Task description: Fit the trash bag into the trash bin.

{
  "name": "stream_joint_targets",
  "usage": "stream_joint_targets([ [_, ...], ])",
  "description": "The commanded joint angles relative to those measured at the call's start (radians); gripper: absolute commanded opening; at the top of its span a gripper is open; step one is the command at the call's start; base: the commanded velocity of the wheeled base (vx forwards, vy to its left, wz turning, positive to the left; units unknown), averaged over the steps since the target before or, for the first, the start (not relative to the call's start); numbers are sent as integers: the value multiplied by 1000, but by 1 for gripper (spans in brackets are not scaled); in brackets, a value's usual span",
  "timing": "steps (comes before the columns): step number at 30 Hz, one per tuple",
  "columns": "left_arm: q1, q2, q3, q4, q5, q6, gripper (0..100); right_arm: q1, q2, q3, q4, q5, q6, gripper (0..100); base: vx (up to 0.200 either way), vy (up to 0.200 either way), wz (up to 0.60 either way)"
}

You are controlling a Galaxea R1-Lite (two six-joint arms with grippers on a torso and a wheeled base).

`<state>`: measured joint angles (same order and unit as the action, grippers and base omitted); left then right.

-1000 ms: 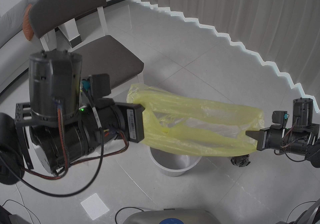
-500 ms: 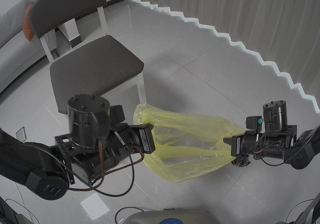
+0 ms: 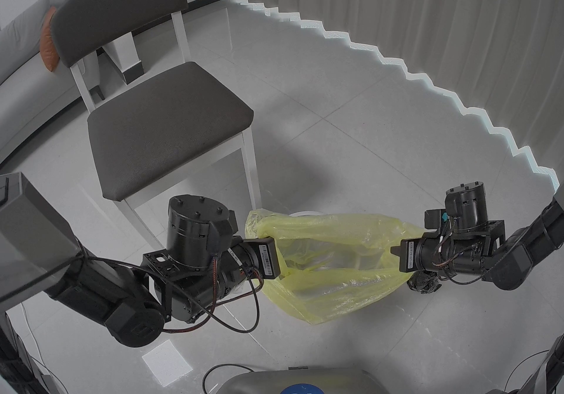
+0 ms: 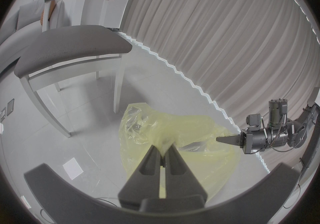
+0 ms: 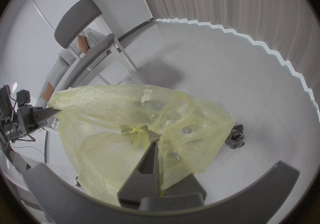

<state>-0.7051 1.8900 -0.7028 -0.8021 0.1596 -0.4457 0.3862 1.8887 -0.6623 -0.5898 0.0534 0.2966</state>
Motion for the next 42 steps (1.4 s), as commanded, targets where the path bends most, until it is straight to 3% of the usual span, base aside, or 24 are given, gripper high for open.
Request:
stream_joint_targets([
  [1,32,35,9,-15,-18,1,0,-7,66,-33,-1,5,1,0,0,0,0],
  [19,75,66,22,-74,-40,9,0,-1,86,-66,-2,-9,9,0,0,0,0],
  [30,124,73,5,-72,-124,13,0,-1,125,-94,-2,3,10,0,0,0,0],
  [42,134,176,-40,-100,-140,2,0,-1,236,-128,-51,5,12,0,0,0,0],
])
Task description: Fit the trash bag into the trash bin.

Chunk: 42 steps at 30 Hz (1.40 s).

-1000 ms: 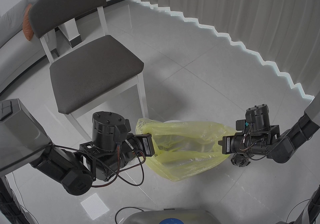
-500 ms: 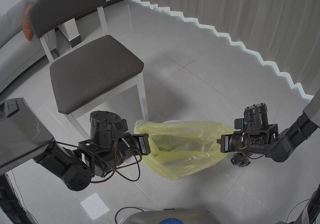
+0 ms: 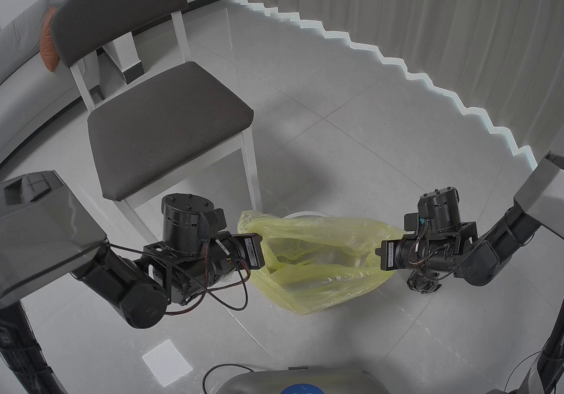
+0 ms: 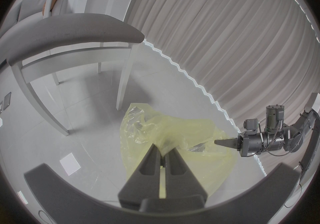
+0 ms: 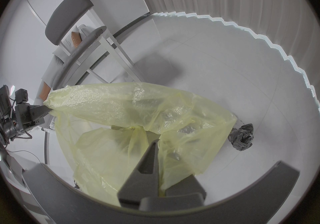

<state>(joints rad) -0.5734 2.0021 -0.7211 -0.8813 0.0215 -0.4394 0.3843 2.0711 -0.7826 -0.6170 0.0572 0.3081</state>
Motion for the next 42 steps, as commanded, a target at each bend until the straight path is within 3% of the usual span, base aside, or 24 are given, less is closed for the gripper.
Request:
stream_joint_targets([
  [1,3,76,-23,-36,-3,-5,0,-1,58,-7,-33,1,-1,0,0,0,0],
  [4,-2,133,-29,-111,-12,-4,0,-8,63,-9,-41,12,-1,0,0,0,0],
  [9,-5,175,-26,-125,-11,-1,0,-13,86,-4,-40,32,-1,0,0,0,0],
  [19,-6,43,78,-91,-9,7,0,-13,70,72,-38,32,-9,0,0,0,0],
  [31,-17,-174,115,150,-9,7,0,-10,-49,186,-29,32,-12,0,0,0,0],
  [42,-10,-69,109,163,-9,-1,0,1,63,174,-44,32,-12,0,0,0,0],
])
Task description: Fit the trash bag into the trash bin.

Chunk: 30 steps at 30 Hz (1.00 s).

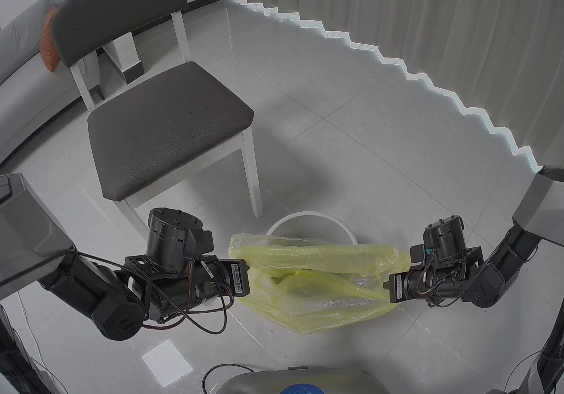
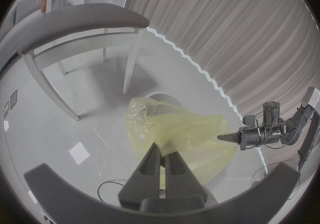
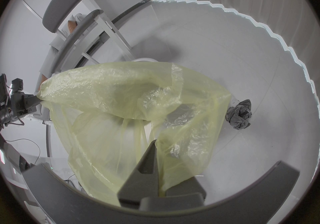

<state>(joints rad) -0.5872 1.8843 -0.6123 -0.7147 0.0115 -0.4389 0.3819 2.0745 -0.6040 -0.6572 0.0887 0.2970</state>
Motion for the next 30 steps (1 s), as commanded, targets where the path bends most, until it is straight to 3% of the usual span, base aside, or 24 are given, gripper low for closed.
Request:
stream_joint_targets([
  [1,6,59,-1,-3,1,-3,0,3,72,-8,-5,0,-1,0,0,0,0],
  [16,76,243,-102,-31,1,3,0,3,259,-177,-9,0,-2,0,0,0,0],
  [30,90,417,-383,-14,25,-4,0,-90,308,-388,79,-4,-1,0,0,0,0],
])
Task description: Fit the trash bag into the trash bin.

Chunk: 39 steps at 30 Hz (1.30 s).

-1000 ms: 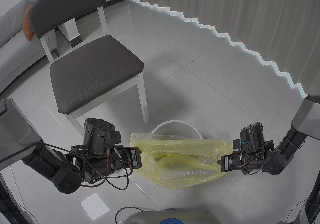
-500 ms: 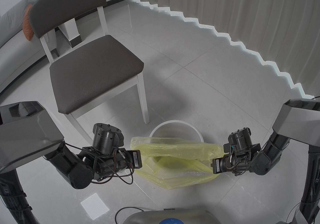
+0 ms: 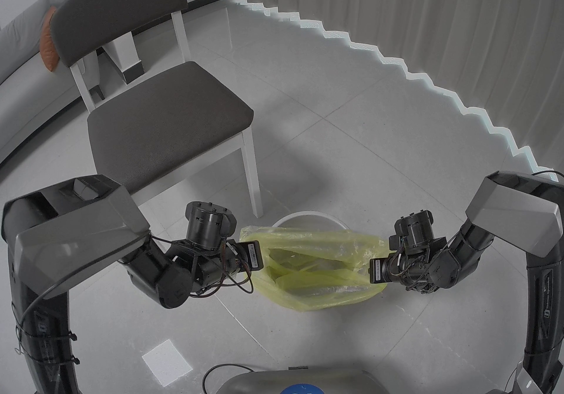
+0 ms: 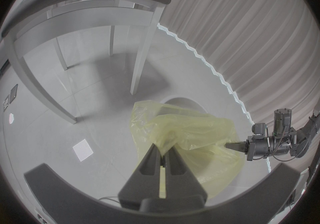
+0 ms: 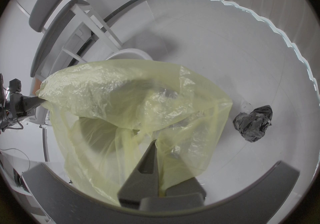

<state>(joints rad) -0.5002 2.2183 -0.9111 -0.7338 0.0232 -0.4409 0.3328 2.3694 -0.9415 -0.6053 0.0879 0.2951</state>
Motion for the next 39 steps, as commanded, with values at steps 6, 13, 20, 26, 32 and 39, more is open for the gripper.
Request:
stream_joint_targets([
  [6,-8,116,-111,-10,37,-36,0,-78,-5,-68,29,-8,1,0,0,0,0],
  [13,-11,80,-25,-7,46,-90,0,-106,-9,-74,30,-10,-1,0,0,0,0],
  [20,20,-45,135,5,46,-88,0,-72,4,-80,35,-10,-2,0,0,0,0],
  [26,20,-109,192,25,46,-87,0,-51,8,-88,35,-10,-2,0,0,0,0],
  [32,9,-48,129,44,44,-88,0,-31,11,-53,32,-13,1,0,0,0,0],
  [39,5,119,-37,45,46,-87,0,-29,36,-36,25,-45,1,0,0,0,0],
])
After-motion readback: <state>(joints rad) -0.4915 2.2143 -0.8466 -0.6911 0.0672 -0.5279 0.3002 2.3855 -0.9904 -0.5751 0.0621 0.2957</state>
